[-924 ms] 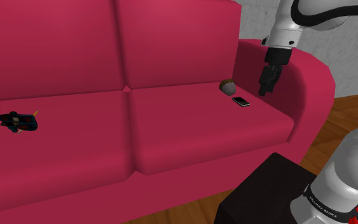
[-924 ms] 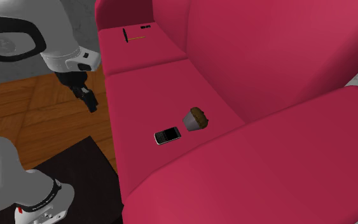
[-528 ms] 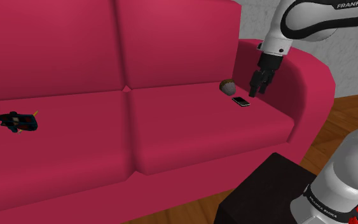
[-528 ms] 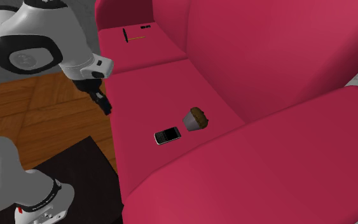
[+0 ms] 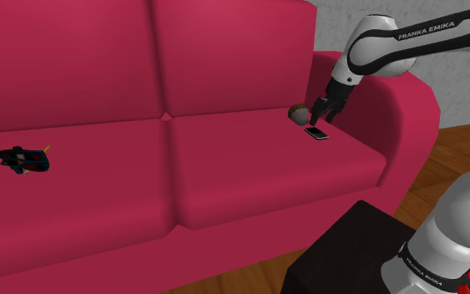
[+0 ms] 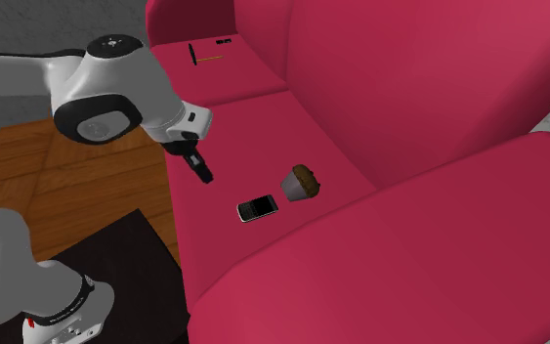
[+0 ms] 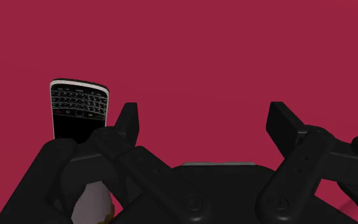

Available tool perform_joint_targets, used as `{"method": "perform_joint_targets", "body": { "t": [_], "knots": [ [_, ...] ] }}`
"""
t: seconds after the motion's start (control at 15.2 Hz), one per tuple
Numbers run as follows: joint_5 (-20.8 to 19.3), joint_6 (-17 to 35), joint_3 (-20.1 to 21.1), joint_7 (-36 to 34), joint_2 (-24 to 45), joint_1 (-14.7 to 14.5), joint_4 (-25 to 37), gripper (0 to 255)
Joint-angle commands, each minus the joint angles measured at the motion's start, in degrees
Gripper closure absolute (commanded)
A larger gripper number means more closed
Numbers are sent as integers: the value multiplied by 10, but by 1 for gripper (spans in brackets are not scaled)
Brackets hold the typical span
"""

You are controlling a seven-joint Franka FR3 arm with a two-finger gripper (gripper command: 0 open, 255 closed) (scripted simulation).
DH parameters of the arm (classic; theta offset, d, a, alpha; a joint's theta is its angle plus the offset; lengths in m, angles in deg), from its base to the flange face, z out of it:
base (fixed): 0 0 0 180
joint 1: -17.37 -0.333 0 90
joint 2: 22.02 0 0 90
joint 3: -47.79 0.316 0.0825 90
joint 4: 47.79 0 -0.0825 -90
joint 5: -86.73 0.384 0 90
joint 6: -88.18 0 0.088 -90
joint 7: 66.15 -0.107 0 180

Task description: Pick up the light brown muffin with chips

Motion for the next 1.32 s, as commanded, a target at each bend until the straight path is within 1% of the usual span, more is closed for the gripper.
{"method": "perform_joint_targets", "body": {
  "t": [0.0, 0.46, 0.79, 0.99, 1.25],
  "knots": [
    [2, 57, -6, -4, 28, 7, 0, 0],
    [25, 227, -34, -11, 136, 22, 26, 0],
    [67, 331, -59, 1, 217, 23, 65, 0],
    [113, 384, -76, 23, 267, 21, 96, 0],
    [146, 413, -78, 51, 286, 14, 84, 0]
  ]
}}
